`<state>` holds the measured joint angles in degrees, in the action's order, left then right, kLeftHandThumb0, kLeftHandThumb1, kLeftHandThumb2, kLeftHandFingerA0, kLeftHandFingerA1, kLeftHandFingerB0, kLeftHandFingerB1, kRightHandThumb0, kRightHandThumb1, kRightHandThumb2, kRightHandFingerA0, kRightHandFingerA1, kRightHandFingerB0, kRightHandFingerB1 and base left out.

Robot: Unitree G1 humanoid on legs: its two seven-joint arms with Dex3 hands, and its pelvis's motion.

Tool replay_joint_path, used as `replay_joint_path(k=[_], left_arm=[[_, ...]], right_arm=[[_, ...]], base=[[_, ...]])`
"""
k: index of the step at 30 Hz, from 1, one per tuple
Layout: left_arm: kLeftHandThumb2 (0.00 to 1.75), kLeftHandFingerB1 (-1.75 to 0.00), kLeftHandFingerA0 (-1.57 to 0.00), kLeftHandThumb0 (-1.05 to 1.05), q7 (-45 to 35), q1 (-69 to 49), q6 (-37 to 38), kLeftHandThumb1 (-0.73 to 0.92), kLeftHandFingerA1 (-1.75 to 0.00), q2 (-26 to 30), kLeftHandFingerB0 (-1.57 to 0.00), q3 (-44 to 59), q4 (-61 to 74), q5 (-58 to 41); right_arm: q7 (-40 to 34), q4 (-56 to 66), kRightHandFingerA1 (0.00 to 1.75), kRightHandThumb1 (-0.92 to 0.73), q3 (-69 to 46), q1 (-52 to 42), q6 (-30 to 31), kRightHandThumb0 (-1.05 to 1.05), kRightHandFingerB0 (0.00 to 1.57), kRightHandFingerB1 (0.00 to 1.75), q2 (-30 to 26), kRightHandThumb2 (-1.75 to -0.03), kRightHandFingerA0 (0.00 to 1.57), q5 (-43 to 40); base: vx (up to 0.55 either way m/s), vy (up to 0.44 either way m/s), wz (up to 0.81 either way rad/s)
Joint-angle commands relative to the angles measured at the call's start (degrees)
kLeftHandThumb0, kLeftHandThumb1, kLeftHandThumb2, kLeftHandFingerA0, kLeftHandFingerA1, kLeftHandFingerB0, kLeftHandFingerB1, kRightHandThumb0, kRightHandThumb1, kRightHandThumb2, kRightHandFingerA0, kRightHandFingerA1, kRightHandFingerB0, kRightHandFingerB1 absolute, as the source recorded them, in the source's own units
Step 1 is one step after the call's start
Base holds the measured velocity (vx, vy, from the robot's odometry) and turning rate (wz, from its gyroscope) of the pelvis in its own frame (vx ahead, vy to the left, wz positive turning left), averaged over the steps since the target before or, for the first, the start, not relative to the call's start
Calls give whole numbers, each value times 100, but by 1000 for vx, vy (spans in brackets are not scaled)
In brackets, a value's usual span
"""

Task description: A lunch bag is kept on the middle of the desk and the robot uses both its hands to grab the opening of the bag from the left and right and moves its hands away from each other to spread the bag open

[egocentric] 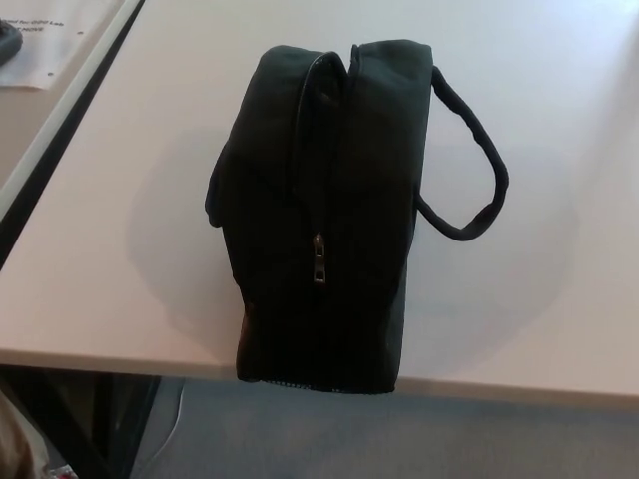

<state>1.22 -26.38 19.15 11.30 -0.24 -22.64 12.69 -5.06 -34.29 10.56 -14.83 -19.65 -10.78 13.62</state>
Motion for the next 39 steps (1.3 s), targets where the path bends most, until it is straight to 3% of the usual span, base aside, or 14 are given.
replay_joint_path(k=[1, 11, 12, 15, 16, 19, 23, 24, 26, 27, 31, 34, 35, 39], left_arm=[[98, -46, -27, 6, 374, -586, 2318, 48, -54, 220, -5, 361, 1162, -113], [98, -46, -25, 7, 333, -681, 2288, 47, -53, 127, -4, 481, 1321, -160], [98, -46, -25, 8, 365, -679, 2324, 46, -53, 119, -4, 518, 1329, -139], [98, -47, -23, 9, 473, -642, 2496, 45, -53, 144, -7, 675, 1318, -86], [98, -47, -21, 9, 525, -597, 2629, 45, -52, 213, -6, 825, 1316, -85], [75, -30, -31, 12, 592, -435, 3058, 62, -37, 310, -16, 1175, 1231, -257], [95, -49, -24, 8, 1314, 103, 4090, 45, -52, 757, -14, 2468, 1057, 151], [97, -50, -25, 10, 1360, 235, 4239, 45, -53, 878, -17, 2739, 1029, 168], [97, -50, -25, 10, 1278, 357, 4403, 45, -53, 977, -17, 2847, 914, 41], [64, -32, -44, 10, 1313, 445, 4345, 61, -39, 1052, -27, 2971, 916, 62], [59, -34, -52, 10, 1608, 1032, 4619, 63, -40, 1361, -34, 3541, 585, 289], [61, -33, -39, 9, 1693, 1545, 4754, 58, -36, 1827, -33, 3884, 426, 510], [91, -51, -26, 10, 1767, 1730, 4828, 39, -53, 1842, -23, 3917, 402, 626], [90, -50, -22, -7, 2560, 2760, 4525, 42, -51, 2603, -21, 4027, 214, 1762]], right_arm=[[-1053, 666, 56, -39, 378, -71, -2794, -13, 6, 46, -377, -88, 29, 1220], [-1167, 603, 55, -39, 341, -71, -2919, -14, 4, 46, -358, -88, 25, 1176], [-1189, 620, 39, -57, 313, -75, -2981, -15, 14, 27, -386, -57, 33, 1189], [-1351, 686, 38, -56, 165, -64, -3302, -12, 15, 27, -552, -56, 32, 1323], [-1617, 744, 56, -36, 65, -23, -3437, -12, 3, 46, -652, -86, 28, 1565], [-2334, 961, 56, -37, -191, 32, -3522, -13, 6, 47, -955, -86, 29, 2227], [-2538, 1641, 53, -40, -1415, -69, -3566, -18, 1, 44, -1536, -88, 24, 2006], [-2492, 1788, 32, -54, -1713, -71, -3601, -22, 13, 30, -1583, -60, 23, 1832], [-2459, 1878, 32, -54, -1893, -72, -3647, -22, 13, 30, -1593, -60, 23, 1731], [-2517, 2038, 32, -54, -2078, -69, -3632, -22, 15, 29, -1586, -58, 21, 1750], [-2571, 2508, 32, -59, -2661, 112, -3659, -23, 14, 29, -1632, -61, 21, 1761], [-2719, 2848, 33, -61, -2973, 548, -3454, -20, 13, 29, -1829, -62, 20, 2109], [-2627, 2811, 34, -60, -3024, 712, -3414, -20, 15, 30, -1981, -63, 22, 2047], [-1587, 2574, 36, -55, -2797, 1782, -2713, -16, 21, 29, -2790, -56, 30, 1624]], base=[[0, 0, 0], [0, 0, 0], [0, 0, 0], [0, 0, 0], [0, 0, 0], [0, 0, 0], [0, 0, 0], [0, 0, 0], [0, 0, 0], [0, 0, 0], [0, 0, 0], [0, 0, 0], [0, 0, 0], [0, 0, 0]])
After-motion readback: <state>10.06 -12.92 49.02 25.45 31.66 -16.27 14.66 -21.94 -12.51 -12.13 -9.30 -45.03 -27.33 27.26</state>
